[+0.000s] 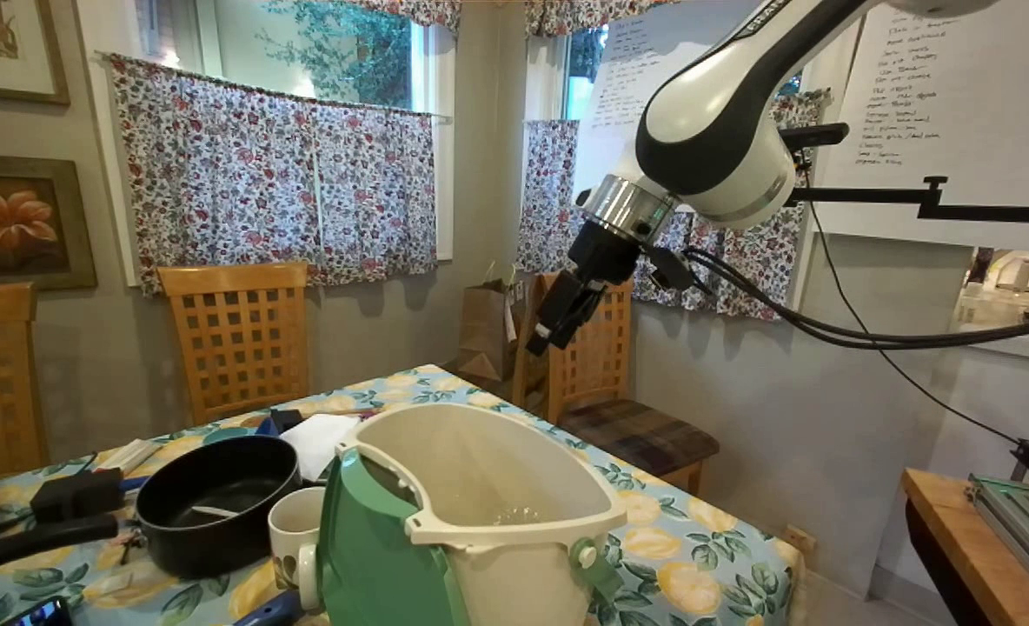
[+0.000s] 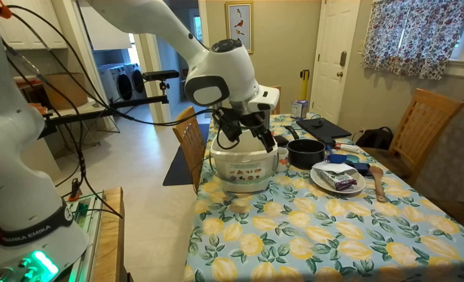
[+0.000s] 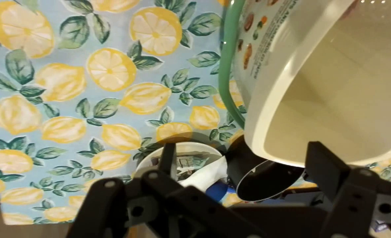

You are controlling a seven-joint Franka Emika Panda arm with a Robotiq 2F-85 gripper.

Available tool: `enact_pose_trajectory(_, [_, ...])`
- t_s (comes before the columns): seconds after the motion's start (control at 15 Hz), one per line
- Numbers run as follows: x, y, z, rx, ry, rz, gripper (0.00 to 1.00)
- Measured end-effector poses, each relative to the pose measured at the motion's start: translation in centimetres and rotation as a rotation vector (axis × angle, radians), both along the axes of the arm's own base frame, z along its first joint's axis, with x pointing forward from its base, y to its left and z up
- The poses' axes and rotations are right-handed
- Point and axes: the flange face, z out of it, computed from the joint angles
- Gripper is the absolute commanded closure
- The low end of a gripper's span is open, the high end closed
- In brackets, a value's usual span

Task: Pick up the bottle from the table and put it in the bag

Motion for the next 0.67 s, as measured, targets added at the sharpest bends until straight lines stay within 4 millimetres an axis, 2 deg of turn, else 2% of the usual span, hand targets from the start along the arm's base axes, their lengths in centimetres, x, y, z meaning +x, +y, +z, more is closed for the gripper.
enact_pose_trajectory(0.13, [-0.18,-1.09,0.43,-0.016,0.001,-0.016,0.0])
enact_pose_trajectory(0.67, [-0.16,-0.78,0.24,-0.015,0.004,-0.01,0.0])
